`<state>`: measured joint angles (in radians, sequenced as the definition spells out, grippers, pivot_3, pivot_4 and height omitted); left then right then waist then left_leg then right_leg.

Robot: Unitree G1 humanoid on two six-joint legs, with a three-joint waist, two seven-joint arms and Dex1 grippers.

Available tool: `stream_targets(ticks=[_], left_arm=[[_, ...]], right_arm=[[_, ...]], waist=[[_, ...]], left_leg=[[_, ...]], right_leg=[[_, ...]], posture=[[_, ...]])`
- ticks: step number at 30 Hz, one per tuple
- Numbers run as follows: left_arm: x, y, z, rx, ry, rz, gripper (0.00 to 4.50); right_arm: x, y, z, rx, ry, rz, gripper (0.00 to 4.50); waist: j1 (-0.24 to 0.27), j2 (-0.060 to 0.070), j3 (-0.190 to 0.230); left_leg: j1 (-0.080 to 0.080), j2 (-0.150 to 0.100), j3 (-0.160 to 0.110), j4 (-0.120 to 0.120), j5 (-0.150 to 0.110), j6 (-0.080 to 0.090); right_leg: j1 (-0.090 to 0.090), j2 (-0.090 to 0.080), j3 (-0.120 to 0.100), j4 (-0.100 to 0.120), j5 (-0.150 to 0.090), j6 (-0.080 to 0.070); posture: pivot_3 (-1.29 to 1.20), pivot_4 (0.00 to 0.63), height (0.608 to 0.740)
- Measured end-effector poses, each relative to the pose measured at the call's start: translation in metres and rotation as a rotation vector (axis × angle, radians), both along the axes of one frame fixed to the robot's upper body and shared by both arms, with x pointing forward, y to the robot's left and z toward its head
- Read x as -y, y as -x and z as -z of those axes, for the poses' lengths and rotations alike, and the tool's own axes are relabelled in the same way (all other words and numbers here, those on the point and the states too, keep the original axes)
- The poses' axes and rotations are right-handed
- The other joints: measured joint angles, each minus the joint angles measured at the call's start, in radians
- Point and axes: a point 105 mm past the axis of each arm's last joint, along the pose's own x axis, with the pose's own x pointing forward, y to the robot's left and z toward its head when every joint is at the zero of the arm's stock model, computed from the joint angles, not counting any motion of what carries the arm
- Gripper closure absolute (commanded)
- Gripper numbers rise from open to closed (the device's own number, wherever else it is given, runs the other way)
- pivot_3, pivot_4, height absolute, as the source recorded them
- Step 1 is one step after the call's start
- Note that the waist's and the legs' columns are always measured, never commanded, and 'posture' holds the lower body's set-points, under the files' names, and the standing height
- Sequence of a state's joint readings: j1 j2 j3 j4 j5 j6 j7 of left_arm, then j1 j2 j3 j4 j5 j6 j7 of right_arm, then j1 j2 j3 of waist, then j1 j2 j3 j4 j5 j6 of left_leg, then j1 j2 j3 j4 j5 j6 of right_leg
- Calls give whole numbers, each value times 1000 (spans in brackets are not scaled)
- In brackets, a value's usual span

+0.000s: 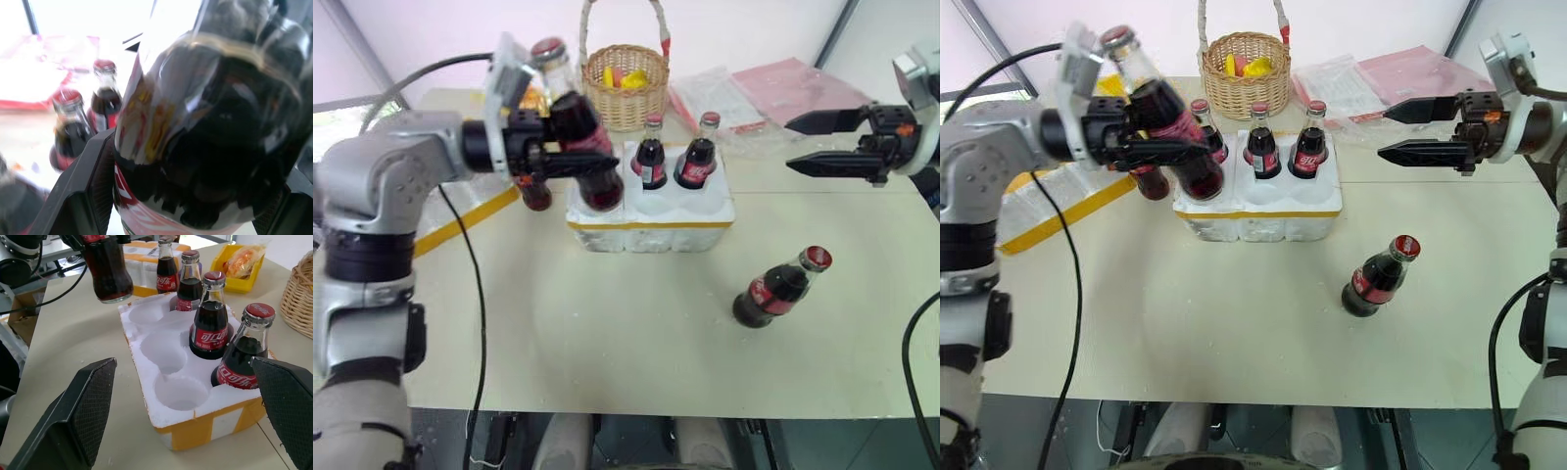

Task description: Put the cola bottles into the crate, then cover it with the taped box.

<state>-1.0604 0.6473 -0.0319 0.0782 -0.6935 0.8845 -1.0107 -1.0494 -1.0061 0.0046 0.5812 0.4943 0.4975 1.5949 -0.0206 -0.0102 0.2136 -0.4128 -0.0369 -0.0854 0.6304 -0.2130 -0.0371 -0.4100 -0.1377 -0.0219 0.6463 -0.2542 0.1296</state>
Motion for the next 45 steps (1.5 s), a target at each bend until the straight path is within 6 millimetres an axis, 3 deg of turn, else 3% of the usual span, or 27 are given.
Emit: stream_targets(ticks=[7, 14, 21, 34, 36, 38, 45], left_arm=[[42, -18, 27, -35, -42, -9, 1659], [61, -28, 44, 67, -136, -35, 1659], [72, -43, 71, 57, -187, -88, 1659], [80, -57, 101, -37, -209, -179, 1659], [80, -58, 102, -36, -212, -185, 622], [79, -59, 101, -26, -212, -196, 50], [73, -54, 101, -12, -219, -191, 50]], right_arm=[[3, 2, 1, -2, -27, 23, 0], [6, 4, 8, -20, -42, 52, 0], [7, 7, 11, -21, -61, 66, 0], [6, 8, 13, -25, -58, 77, 0], [6, 8, 13, -23, -57, 78, 0], [6, 8, 13, -21, -57, 79, 0], [6, 7, 13, -14, -55, 79, 0]], waist=[[1, 0, 0], [4, -1, 0], [3, -1, 0], [3, -1, 1], [4, -1, 0], [4, -1, 0], [0, -1, 0]], left_leg=[[0, 0, 1, 0, 0, -1], [0, 0, 1, 1, 1, -1], [0, 0, 1, 1, 2, -3], [-1, -1, 1, 2, 2, -3], [0, -1, 1, 2, 3, -4], [0, -1, 1, 2, 3, -4], [1, 0, 2, 1, 3, -5]], right_leg=[[-1, 0, 1, 0, 0, 0], [0, 0, 1, 0, 0, 0], [0, 0, 2, 0, 2, 2], [0, 0, 2, 0, 2, 2], [0, 0, 2, 0, 3, 2], [0, 0, 2, 0, 3, 2], [1, 0, 3, 0, 4, 2]], posture=[[0, 150, 738], [0, 150, 738], [0, 150, 738], [0, 150, 738], [0, 150, 738], [0, 150, 738], [0, 150, 738]])
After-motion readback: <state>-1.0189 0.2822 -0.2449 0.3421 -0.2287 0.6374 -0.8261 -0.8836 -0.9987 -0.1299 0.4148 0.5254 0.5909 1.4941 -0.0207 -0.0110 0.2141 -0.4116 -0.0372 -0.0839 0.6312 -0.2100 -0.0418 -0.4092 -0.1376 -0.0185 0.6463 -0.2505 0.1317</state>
